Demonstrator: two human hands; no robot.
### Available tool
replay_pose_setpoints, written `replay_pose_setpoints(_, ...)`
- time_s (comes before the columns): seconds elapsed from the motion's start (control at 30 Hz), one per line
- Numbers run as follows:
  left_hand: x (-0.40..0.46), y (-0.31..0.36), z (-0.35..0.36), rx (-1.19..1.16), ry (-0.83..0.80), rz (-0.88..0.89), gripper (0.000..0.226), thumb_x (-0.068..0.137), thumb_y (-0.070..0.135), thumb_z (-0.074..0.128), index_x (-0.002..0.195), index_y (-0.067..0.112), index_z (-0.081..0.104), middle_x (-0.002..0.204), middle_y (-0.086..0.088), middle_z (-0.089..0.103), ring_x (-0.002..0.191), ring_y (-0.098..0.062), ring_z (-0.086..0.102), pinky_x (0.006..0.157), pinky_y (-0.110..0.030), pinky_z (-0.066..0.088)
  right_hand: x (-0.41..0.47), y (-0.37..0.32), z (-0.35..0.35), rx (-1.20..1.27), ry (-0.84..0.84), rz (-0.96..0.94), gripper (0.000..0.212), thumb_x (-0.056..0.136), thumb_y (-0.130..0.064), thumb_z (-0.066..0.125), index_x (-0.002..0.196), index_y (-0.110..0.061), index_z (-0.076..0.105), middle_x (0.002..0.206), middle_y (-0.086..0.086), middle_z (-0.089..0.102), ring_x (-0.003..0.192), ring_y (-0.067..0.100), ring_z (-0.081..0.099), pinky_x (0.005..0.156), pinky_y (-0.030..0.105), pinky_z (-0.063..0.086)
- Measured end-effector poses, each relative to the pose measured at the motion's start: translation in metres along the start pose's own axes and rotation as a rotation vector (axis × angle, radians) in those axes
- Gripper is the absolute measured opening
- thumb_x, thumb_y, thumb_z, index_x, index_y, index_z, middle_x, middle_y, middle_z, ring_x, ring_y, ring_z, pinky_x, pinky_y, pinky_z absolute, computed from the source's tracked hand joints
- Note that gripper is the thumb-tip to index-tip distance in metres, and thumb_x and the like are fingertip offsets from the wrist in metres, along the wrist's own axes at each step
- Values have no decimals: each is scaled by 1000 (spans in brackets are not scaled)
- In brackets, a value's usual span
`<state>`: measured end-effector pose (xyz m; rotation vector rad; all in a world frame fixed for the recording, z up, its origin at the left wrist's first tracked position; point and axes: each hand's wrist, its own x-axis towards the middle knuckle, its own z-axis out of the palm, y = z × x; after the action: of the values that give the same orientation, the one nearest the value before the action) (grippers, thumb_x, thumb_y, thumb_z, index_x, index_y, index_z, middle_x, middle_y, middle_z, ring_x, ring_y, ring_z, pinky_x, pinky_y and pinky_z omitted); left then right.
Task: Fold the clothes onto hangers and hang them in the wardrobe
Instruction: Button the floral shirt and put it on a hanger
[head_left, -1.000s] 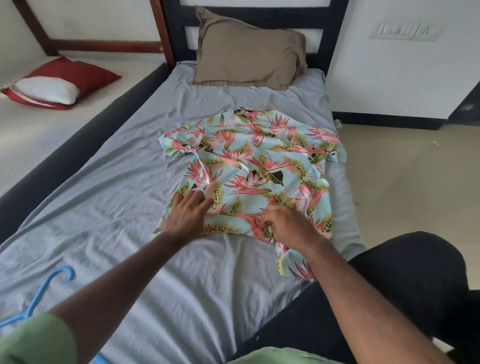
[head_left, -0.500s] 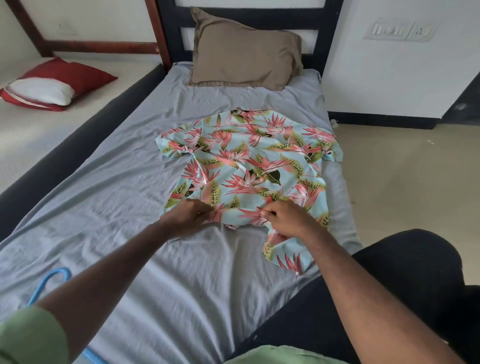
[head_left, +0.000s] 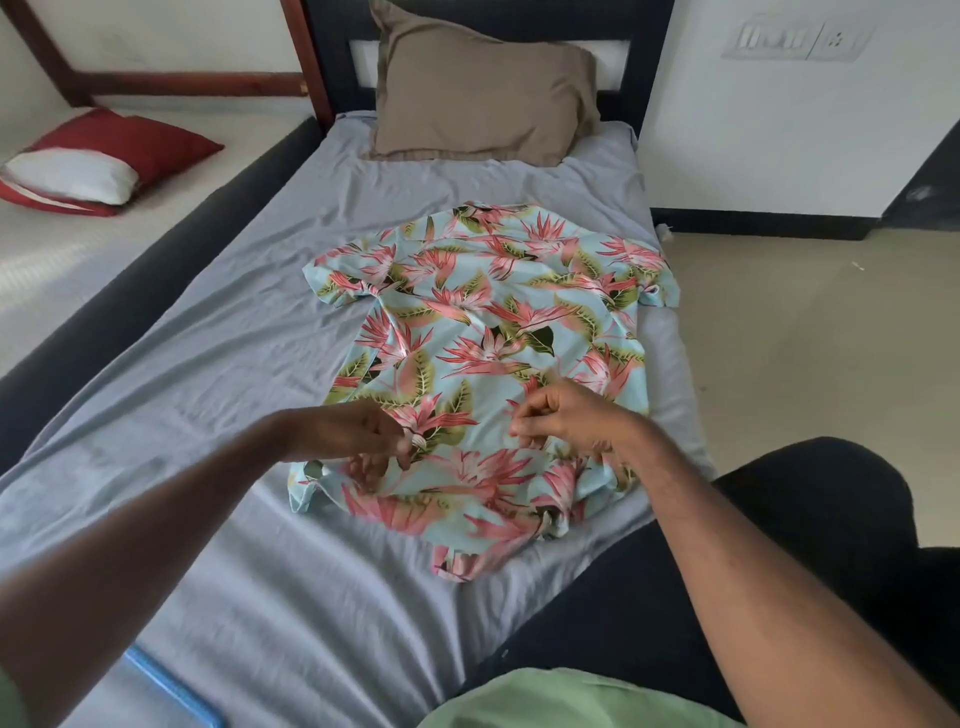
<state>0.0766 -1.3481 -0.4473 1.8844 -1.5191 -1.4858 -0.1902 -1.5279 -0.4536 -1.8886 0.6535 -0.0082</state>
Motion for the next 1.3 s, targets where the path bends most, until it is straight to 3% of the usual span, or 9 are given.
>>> replay_pose_setpoints(0.17,-12,-42,-2,295,662,-216,44,85,57,67,84,12,66,77,-3,69,72,-20,67,62,-28,49,-5,35,-13,-333,478,93,20,85,-6,74,79,-24,71,85,-8,71,83,11,69,86,45,58)
replay_pose_setpoints(0.3,-34,-96,0,99,1004,-596,81,73,71,75,115,3,60,113,-22,63,99,-40,63,74,-44,53,-17,47,-30,-318,852,436,39,89,-25,70,122,-12,53,120,14,58,107,34,61,88,49,56)
replay_pose_setpoints(0.4,-42,-100,-1,-120,966,-606,72,77,66,75,84,-4,65,66,-15,62,51,-26,54,49,-29,42,-22,49,-32,-159,768,675,67,87,-30,73,136,-2,37,135,22,49,119,41,56,84,43,54)
replay_pose_setpoints(0.5,-40,-92,-5,-191,796,-610,53,88,45,75,64,0,60,42,-7,44,37,-17,36,46,-20,29,-25,46,-35,-67,715,697,53,84,-25,75,125,-1,51,125,18,61,108,35,64,73,34,51)
replay_pose_setpoints(0.6,-36,-90,-4,-209,714,-625,49,86,37,79,73,-9,67,46,-10,47,42,-17,38,48,-20,30,-25,54,-40,23,613,679,31,79,-21,79,101,-6,64,102,13,71,90,30,69,82,41,61)
replay_pose_setpoints(0.87,-33,-73,22,-395,771,-508,38,90,31,73,78,-5,68,63,-12,67,50,-18,59,54,-26,49,-3,63,-47,-98,308,569,48,64,-31,92,102,-14,69,100,6,71,96,28,68,87,41,59)
replay_pose_setpoints(1.03,-30,-64,23,-408,826,-588,48,90,51,70,86,3,70,60,-10,60,44,-20,53,49,-27,45,-33,52,-48,399,97,562,30,75,-7,86,102,-7,72,88,9,77,85,24,70,79,34,51)
replay_pose_setpoints(1.17,-32,-59,21,-409,818,-587,53,87,59,67,93,6,72,66,-12,67,50,-21,60,49,-28,50,-39,53,-27,562,190,613,41,72,0,86,110,1,72,97,16,78,95,34,74,91,45,56)
replay_pose_setpoints(1.3,-34,-64,24,-506,778,-492,51,88,50,70,90,-1,70,52,-6,65,42,-16,60,42,-24,50,-37,51,-18,533,312,645,32,72,0,87,100,5,72,90,22,76,79,36,75,74,48,62)
